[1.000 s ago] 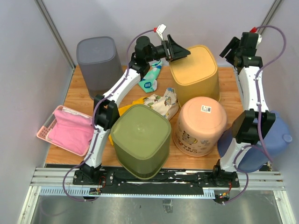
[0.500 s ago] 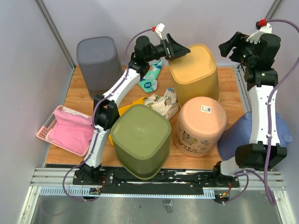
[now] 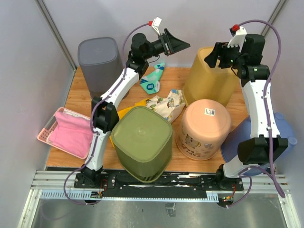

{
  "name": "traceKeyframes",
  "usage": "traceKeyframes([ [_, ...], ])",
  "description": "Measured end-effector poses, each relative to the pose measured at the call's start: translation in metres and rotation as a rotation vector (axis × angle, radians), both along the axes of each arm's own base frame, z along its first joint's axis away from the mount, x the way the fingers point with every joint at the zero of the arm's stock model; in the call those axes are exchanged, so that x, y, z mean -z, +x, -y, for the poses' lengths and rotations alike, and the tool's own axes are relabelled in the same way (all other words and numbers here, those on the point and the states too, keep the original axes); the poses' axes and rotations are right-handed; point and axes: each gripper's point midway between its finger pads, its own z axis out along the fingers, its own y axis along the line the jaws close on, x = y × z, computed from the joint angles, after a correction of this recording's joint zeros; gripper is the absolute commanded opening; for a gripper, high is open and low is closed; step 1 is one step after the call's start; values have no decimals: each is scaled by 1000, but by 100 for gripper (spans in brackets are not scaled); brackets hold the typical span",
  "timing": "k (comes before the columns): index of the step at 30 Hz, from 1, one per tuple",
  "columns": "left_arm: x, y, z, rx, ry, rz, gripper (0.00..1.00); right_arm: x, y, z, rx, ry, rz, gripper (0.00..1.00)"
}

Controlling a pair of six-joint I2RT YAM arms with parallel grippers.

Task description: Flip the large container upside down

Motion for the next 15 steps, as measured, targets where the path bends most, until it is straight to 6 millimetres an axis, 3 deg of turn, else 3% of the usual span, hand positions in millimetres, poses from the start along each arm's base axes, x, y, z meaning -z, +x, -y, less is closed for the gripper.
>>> traceKeyframes([
  [5, -39, -22, -11, 0, -27, 61, 99, 54, 20, 34, 181, -102, -154, 73],
  [7, -56, -33, -17, -2, -38, 93, 99, 64, 23, 43, 221, -127, -191, 73],
  [11, -86, -55, -29, -3, -57, 159, 99, 52, 19, 46, 241, -133, -173, 73],
  [15, -106, -70, -43, -12, -51, 219, 99, 17, 0, 39, 230, -111, -88, 73],
])
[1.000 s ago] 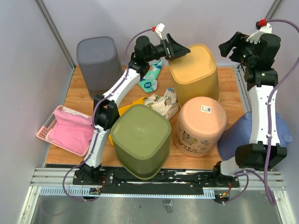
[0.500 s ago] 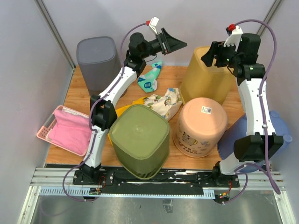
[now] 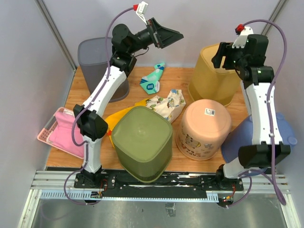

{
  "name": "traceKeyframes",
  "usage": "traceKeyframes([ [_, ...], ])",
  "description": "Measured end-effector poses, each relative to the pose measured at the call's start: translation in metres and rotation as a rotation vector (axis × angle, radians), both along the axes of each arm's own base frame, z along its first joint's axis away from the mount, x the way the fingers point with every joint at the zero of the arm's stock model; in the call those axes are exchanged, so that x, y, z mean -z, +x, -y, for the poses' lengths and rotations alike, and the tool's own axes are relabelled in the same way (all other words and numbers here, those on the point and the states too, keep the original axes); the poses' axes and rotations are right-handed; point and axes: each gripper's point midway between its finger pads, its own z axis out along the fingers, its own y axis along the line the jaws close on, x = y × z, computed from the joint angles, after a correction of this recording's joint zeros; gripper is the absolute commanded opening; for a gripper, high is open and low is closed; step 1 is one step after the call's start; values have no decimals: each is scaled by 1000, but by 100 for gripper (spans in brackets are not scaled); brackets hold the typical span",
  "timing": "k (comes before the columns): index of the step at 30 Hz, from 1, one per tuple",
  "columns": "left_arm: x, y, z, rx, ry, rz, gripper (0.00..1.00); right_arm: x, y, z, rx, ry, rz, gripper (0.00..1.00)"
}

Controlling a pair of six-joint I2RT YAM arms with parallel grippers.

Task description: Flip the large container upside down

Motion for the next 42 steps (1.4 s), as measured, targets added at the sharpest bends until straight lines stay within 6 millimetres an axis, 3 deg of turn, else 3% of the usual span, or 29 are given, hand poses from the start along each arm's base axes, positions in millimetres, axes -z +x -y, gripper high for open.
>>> traceKeyframes([
  [6, -6, -19, -31, -95, 118, 27, 99, -53, -55, -52, -170, 60, 171, 73],
  [9, 0, -51, -47, -140, 202, 44, 99, -49, -77, -81, -272, 88, 189, 73],
  [12, 8, -93, -70, -185, 283, 70, 99, -24, -87, -97, -324, 101, 136, 73],
  [15, 18, -134, -103, -271, 350, 94, 99, 2, -87, -95, -290, 83, 62, 73],
  [17, 25, -150, -123, -336, 377, 96, 99, 14, -84, -83, -211, 54, 25, 73],
  [21, 57, -173, -162, -478, 451, 41, 99, 21, -81, -52, -40, -9, 6, 73],
  [24, 86, -191, -178, -496, 513, -4, 99, 18, -89, -45, -23, -27, 11, 73],
  [28, 122, -224, -184, -409, 584, -47, 99, 18, -109, -54, -97, -11, 23, 73],
  [34, 143, -274, -184, -244, 587, -72, 99, 33, -128, -65, -178, 18, -8, 74],
  [37, 157, -280, -180, -193, 588, -110, 99, 44, -130, -69, -196, 26, -35, 74],
  [42, 191, -264, -164, -131, 605, -214, 99, 57, -131, -70, -201, 34, -64, 74],
])
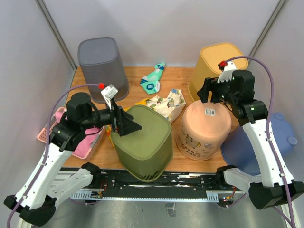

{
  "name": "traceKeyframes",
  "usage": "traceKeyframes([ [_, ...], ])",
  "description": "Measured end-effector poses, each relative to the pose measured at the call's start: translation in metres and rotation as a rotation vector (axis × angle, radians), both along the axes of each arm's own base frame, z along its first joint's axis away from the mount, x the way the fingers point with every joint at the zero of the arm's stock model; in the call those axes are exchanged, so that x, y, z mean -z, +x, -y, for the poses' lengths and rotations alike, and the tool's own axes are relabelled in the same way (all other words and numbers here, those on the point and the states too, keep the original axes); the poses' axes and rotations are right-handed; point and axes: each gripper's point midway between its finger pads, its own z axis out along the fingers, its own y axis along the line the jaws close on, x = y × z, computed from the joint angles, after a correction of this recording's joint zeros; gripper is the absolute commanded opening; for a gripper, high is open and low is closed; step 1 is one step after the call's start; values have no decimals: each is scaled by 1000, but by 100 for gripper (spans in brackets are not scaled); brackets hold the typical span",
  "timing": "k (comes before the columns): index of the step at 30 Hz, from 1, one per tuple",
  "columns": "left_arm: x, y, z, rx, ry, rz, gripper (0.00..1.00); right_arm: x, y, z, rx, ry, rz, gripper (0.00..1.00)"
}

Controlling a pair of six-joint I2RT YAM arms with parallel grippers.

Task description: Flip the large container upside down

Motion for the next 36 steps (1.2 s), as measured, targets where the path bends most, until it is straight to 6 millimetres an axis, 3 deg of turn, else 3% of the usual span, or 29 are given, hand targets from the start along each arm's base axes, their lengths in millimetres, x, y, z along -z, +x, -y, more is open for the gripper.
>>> traceKeyframes([
  [7, 0, 9, 20, 78, -42, 42, 99, -3, 0, 0, 2, 5, 16, 74],
  [20, 0, 72, 62, 125, -62, 156, 99, -9, -4, 1, 3, 7, 37, 74],
  [24, 28, 91, 78, 153, -16, 91, 99, -16, -9, 3, 1, 3, 63, 74],
  [33, 22, 106, 94, 195, 15, 99, 99, -30, -20, 7, 0, 2, 117, 74],
  [36, 10, 112, 92, 164, 37, 121, 99, -33, -22, 8, 3, -1, 128, 74],
])
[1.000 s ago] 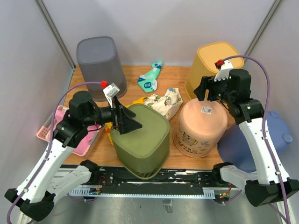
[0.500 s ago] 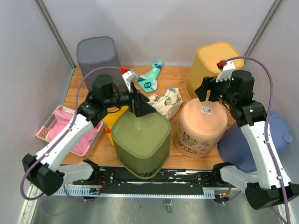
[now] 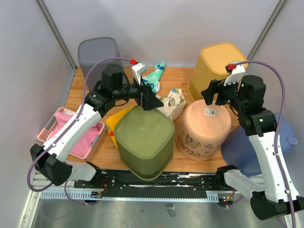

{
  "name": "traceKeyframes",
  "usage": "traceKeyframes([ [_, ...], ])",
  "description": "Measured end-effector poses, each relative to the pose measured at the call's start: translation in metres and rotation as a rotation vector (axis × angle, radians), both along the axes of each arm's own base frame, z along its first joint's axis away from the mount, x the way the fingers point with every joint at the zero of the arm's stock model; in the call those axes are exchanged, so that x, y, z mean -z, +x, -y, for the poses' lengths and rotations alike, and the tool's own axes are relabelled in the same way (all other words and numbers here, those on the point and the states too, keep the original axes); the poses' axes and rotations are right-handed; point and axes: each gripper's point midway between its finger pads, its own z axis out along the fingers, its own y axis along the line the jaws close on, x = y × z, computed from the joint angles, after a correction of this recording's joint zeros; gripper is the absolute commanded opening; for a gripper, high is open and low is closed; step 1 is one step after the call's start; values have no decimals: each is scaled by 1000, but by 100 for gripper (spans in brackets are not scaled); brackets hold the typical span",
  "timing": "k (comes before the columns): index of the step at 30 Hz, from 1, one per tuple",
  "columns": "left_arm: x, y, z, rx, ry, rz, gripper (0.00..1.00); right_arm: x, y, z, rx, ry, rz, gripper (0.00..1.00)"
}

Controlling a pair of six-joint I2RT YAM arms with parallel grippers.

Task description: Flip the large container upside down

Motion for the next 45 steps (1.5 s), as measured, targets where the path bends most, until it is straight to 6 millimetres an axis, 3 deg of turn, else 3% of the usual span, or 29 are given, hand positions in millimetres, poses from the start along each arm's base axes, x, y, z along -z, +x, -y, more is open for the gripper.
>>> traceKeyframes([
  [4, -39, -1, -14, -78, -14, 94, 99, -3, -2, 1, 4, -2, 11, 74],
  [7, -69, -15, -31, -125, -41, 160, 99, -4, -4, -3, -23, 7, 15, 74],
  [12, -97, -58, -60, -143, -77, 211, 99, -15, -18, -41, -227, 68, 38, 74],
  [17, -78, -102, -76, -92, -75, 143, 99, -14, -56, -115, -548, 96, 19, 74],
  [18, -59, -124, -81, -48, -65, 71, 99, -3, -69, -151, -678, 77, -26, 74],
  [20, -57, -130, -83, -36, -72, 64, 99, 4, -71, -158, -695, 58, -50, 74],
  [26, -11, -149, -88, -14, -22, -83, 99, 37, -58, -176, -671, -67, -119, 74],
  [34, -4, -139, -84, -28, -14, -93, 99, 35, -46, -173, -572, -126, -66, 71],
  [45, 2, -78, -60, -75, 16, 26, 99, 34, -16, -145, -316, -138, 38, 70],
])
